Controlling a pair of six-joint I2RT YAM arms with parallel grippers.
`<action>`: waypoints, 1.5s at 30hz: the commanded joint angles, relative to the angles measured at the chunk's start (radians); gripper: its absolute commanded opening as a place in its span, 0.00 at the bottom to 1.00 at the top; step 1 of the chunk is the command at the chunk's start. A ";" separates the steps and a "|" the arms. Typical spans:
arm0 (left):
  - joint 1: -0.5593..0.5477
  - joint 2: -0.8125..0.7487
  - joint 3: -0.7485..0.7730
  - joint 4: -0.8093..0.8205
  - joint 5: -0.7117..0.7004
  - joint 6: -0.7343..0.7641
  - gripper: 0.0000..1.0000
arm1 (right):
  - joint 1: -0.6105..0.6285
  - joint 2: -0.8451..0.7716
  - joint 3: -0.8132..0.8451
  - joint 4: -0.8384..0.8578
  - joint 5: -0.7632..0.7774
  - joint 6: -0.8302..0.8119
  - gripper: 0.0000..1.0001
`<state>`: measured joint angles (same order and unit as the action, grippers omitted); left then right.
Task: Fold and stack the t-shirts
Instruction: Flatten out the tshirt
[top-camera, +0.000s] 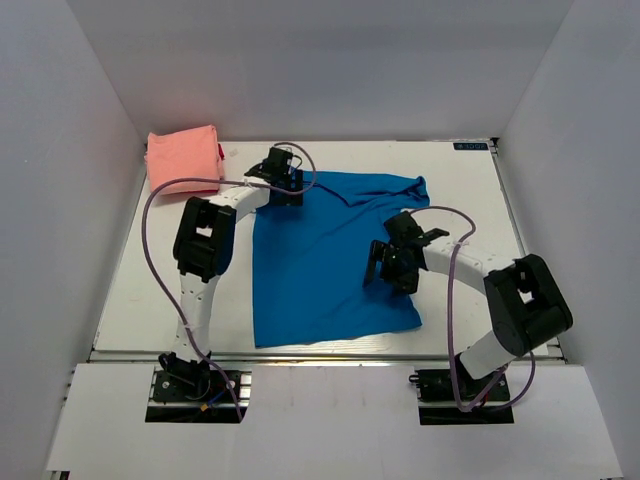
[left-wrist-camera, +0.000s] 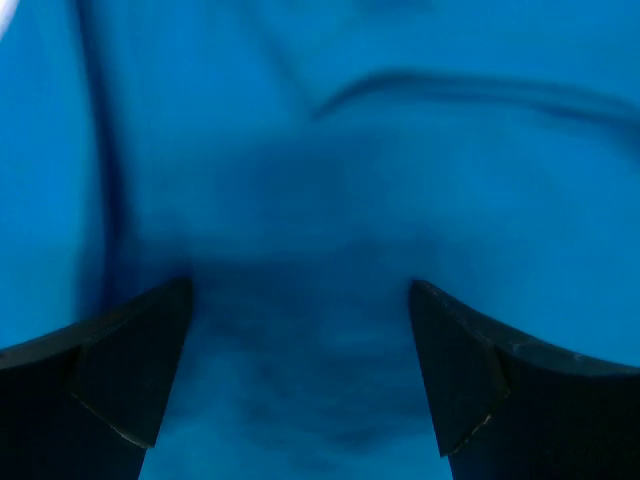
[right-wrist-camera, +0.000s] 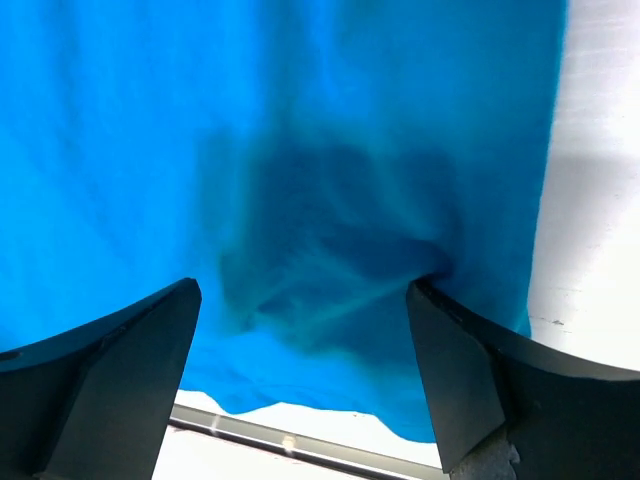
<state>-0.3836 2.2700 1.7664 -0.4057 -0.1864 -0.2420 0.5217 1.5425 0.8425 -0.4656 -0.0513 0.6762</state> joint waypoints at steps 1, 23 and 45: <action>-0.005 -0.041 -0.080 -0.025 0.010 -0.069 1.00 | -0.057 0.073 -0.008 0.016 0.088 0.007 0.90; -0.365 -0.472 -0.863 -0.017 0.283 -0.418 1.00 | -0.434 0.643 0.769 -0.198 0.212 -0.214 0.90; -0.474 -0.586 -0.506 -0.096 0.098 -0.065 1.00 | -0.471 0.648 1.127 -0.022 -0.004 -0.515 0.90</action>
<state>-0.8871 1.7142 1.1561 -0.5308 0.1719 -0.3134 0.0494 2.3634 2.0029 -0.5655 -0.0536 0.2161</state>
